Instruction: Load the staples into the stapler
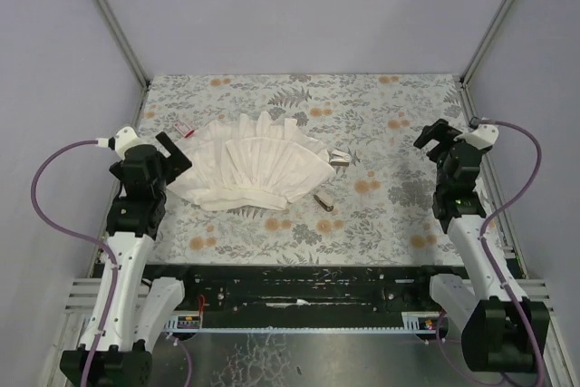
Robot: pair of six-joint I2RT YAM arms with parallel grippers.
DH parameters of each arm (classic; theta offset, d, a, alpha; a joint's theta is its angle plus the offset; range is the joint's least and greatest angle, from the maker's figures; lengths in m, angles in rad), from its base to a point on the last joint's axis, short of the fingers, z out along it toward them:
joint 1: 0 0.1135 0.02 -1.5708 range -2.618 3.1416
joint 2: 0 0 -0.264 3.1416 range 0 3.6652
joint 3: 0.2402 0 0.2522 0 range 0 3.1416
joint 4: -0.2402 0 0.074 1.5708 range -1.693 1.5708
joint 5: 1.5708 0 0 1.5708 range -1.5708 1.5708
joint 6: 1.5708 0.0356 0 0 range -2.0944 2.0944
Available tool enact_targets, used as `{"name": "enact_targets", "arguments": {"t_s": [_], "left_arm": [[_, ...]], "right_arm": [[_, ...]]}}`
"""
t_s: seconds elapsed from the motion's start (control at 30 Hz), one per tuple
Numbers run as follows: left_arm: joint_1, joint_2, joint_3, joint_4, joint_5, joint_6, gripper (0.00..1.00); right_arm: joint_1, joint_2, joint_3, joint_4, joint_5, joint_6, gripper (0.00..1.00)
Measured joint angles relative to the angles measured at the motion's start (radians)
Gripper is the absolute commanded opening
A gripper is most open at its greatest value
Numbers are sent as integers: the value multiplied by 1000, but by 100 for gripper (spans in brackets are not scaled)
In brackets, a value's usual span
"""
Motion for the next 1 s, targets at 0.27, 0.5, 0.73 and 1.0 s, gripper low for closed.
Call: {"name": "enact_targets", "arguments": {"t_s": [0.27, 0.5, 0.73, 1.0], "left_arm": [[0, 86, 32, -5, 56, 64, 100], [0, 163, 56, -3, 109, 76, 100], [0, 441, 161, 16, 143, 66, 100], [45, 859, 460, 27, 126, 35, 89]], "right_arm": [[0, -158, 67, -370, 76, 107, 99], [0, -259, 67, -528, -38, 114, 99], [0, -332, 55, -572, -229, 135, 99], [11, -360, 46, -608, -341, 118, 99]]}}
